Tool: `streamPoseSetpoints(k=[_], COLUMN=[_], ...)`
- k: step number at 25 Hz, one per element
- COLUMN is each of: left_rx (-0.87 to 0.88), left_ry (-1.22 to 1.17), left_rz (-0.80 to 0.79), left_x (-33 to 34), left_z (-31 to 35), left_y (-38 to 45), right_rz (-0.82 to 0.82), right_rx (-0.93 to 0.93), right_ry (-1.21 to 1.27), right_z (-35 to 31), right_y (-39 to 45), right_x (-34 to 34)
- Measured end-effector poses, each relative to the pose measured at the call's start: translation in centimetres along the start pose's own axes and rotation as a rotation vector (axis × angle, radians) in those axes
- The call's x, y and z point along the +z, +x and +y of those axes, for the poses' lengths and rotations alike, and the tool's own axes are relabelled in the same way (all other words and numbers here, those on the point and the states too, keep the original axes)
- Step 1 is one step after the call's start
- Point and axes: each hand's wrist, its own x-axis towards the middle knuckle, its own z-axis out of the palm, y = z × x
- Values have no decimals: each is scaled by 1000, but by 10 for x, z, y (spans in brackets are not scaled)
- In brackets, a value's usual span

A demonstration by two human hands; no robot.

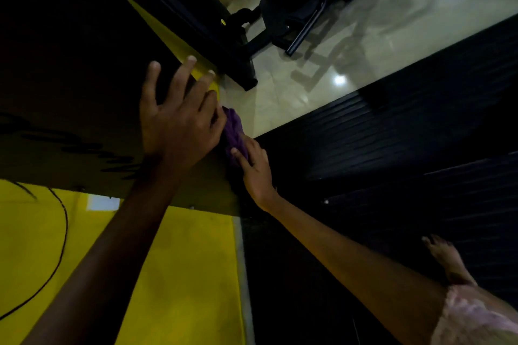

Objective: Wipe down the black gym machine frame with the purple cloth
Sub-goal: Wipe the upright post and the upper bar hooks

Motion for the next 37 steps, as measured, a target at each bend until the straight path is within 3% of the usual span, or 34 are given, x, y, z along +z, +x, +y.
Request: streamPoseSetpoints(k=[3, 5, 6, 7, 9, 11, 13, 15, 18, 24, 30, 35, 37], left_rx=[-130, -101, -108, -133, -137, 2, 107, 124, 222, 262, 246, 259, 249], left_ry=[-279, -160, -103, -56, 106, 402, 600, 624, 661, 688, 633, 573, 516], left_rz=[-165, -116, -110, -190, -581, -837, -971, -1062, -1106, -1180, -1219, -1283, -1295], left_x=[11, 11, 11, 9, 2, 6, 16, 24, 38, 70, 94, 128, 141], left_z=[-5, -9, -4, 6, 33, 55, 65, 68, 75, 94, 117, 140, 148], left_y=[-4, -3, 0, 2, 5, -1, -6, -5, -8, -17, -29, -42, -46], right_rz=[2, 7, 1, -9, 6, -22, -40, -33, 8, 42, 27, 22, 3], right_rx=[225, 372, 355, 297, 151, 49, 90, 251, 322, 4, 372, 99, 72], right_ry=[32, 78, 81, 82, 87, 43, 23, 127, 187, 48, 149, 88, 64], right_z=[27, 34, 33, 30, 33, 57, 90, 113, 114, 128, 191, 172, 187], right_y=[5, 9, 8, 7, 4, 2, 4, 11, 21, 29, 59, 60, 62], right_x=[0, 0, 0, 0, -3, -5, -6, -7, -1, 0, 0, -1, -5])
